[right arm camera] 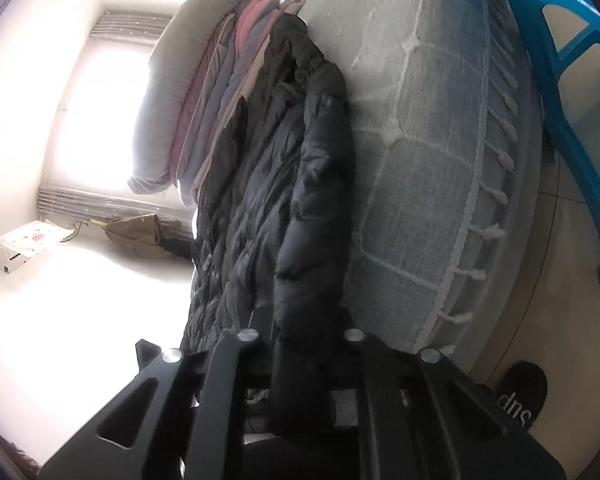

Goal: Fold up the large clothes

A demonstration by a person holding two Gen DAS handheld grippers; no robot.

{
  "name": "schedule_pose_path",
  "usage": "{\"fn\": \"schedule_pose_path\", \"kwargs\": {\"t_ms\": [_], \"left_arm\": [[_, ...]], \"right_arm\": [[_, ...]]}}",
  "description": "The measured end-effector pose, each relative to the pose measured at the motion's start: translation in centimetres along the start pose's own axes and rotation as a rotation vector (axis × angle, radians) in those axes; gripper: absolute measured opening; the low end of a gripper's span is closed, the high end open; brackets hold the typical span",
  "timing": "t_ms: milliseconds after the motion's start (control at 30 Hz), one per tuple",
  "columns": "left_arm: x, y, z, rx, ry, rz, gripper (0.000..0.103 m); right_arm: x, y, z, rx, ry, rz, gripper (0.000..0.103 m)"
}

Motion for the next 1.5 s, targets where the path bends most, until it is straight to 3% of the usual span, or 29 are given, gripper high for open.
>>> {"fn": "schedule_pose_path", "kwargs": {"t_ms": [200, 367, 600, 767, 867, 900, 1000, 1033, 1100, 1167, 1367, 1433, 1500], "left_arm": [[3.0, -1.8, -1.0, 0.038, -0.095, 0.079, 0.009], [6.7, -5.0, -0.8, -0.026, -0.146, 0.112, 0.008], [11.6, -7.4, 3.2, -0.077, -0.156, 0.159, 0.007], [13.5, -6.0, 9.3, -0.068, -0.1, 0.169, 0.007], [12.0, -4.8, 13.0, -0.086, 0.05, 0.157, 0.011], [10.6, -3.9, 14.2, -0.07, 0.131, 0.133, 0.014], [8.2, -2.0, 15.4, 0.006, 0.233, 0.092, 0.018], [7.9, -1.8, 15.4, 0.017, 0.234, 0.097, 0.02], [7.3, -1.7, 15.1, 0.039, 0.229, 0.098, 0.035], [6.8, -1.5, 15.0, 0.055, 0.224, 0.106, 0.042], [5.7, 0.1, 15.5, 0.104, 0.234, 0.111, 0.045], [6.9, 1.2, 14.6, 0.108, 0.185, 0.041, 0.045], [9.4, 3.2, 12.3, 0.097, 0.076, -0.116, 0.045]], "right_arm": [[2.0, 3.2, -0.3, -0.018, -0.057, -0.143, 0.008], [4.6, 8.6, 0.2, 0.028, -0.077, -0.288, 0.008], [9.7, 11.6, 3.1, 0.069, -0.108, -0.341, 0.008], [12.8, 8.8, 6.7, 0.025, -0.128, -0.268, 0.008], [12.8, 4.7, 8.5, -0.037, -0.1, -0.171, 0.011], [12.8, 3.5, 8.8, -0.06, -0.091, -0.13, 0.016], [12.3, 0.1, 9.5, -0.148, -0.066, -0.067, 0.066], [12.4, -0.1, 9.4, -0.155, -0.076, -0.091, 0.069], [12.7, -0.2, 9.8, -0.158, -0.071, -0.149, 0.071], [13.1, -0.9, 9.5, -0.169, -0.078, -0.132, 0.077], [13.4, -1.3, 8.2, -0.198, -0.102, -0.102, 0.078], [14.5, -1.5, 7.7, -0.169, -0.154, 0.019, 0.078], [16.4, -0.7, 6.7, -0.081, -0.257, 0.212, 0.078]]}}
Point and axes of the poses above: each gripper's, at about its wrist camera, not at the fingertips, and x roughly against the way its jaws point, y to its left, z to its underside, the point moved 7 cm from there along -x, roughly the way its jaws point, and after that the axes turned 4 degrees about -x, right-handed, at the moved point
